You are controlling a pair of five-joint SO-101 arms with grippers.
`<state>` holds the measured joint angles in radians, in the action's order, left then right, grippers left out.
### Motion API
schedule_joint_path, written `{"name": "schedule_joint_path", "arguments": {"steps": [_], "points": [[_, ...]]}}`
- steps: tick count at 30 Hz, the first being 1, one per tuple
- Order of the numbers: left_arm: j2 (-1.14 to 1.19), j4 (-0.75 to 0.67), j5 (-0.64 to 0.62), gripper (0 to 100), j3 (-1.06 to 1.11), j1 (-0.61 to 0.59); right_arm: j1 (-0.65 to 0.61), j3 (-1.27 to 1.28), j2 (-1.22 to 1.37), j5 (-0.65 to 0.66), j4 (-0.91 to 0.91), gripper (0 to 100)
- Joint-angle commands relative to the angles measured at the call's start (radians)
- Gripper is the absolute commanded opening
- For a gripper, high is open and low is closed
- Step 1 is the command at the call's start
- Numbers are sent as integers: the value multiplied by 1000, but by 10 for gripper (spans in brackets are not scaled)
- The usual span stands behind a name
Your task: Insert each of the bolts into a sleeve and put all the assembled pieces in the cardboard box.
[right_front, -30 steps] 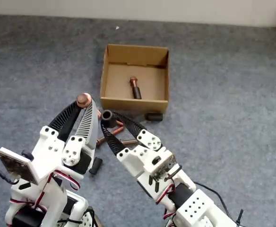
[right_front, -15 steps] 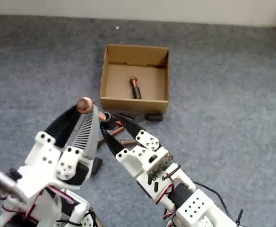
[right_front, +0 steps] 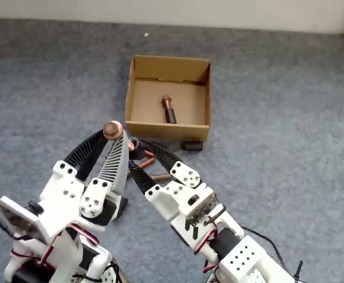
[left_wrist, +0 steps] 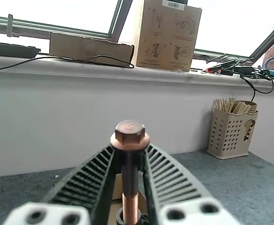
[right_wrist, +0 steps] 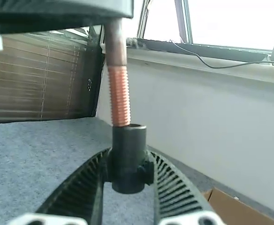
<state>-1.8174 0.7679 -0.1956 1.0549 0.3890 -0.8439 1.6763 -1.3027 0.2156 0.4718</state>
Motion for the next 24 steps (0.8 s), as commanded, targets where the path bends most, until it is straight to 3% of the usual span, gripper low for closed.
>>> {"name": "schedule_joint_path", "arguments": {"steps": [1,16,19,24], "points": [[8,-37,11,6,12,-21,-31,140,-15,9,36,5],[8,-34,26,10,82,-33,-30,140,-15,9,36,5],[8,-34,123,74,131,-31,-13,140,-15,9,36,5],[1,-2,137,153,160,-38,15,139,-15,6,33,5]]}}
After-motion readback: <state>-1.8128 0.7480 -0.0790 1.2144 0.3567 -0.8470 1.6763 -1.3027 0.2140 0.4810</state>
